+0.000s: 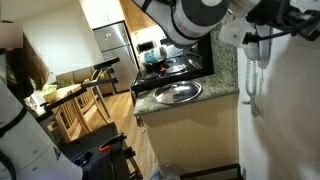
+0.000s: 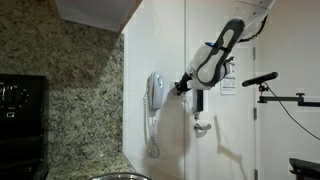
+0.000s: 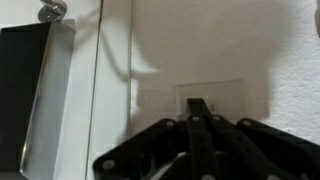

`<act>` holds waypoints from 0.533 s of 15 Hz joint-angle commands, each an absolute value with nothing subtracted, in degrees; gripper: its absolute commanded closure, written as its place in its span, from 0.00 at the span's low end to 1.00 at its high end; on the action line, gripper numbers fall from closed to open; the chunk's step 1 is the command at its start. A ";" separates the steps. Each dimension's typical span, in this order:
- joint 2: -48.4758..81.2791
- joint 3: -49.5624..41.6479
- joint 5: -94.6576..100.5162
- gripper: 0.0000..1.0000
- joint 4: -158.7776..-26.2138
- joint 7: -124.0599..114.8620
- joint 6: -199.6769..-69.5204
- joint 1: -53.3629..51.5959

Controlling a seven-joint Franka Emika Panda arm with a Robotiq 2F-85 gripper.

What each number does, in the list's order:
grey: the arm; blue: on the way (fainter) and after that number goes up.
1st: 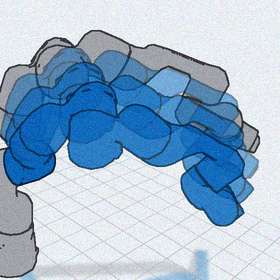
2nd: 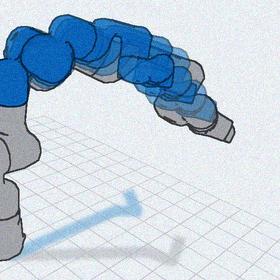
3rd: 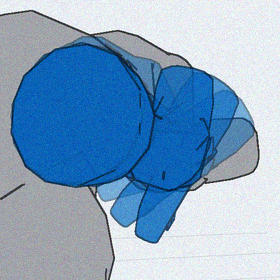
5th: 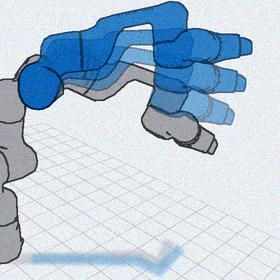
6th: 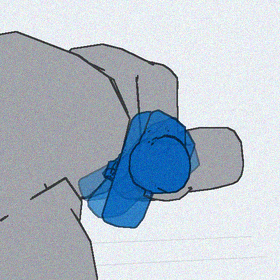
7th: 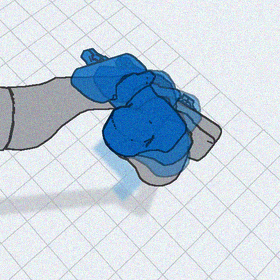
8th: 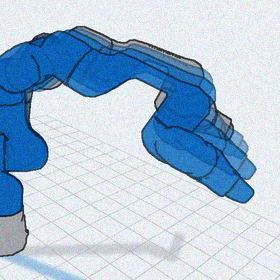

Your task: Turn off the light switch

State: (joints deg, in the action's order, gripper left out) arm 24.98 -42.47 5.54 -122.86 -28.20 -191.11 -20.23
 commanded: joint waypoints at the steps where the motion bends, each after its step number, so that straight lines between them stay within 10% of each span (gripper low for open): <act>1: 25.06 -43.49 5.37 1.00 -122.85 -28.09 -191.31 -21.87; 8: 25.83 -46.36 4.87 1.00 -122.76 -28.41 -191.76 -24.63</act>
State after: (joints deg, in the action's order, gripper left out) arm 25.55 -44.48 5.53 -122.91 -28.26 -191.11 -22.98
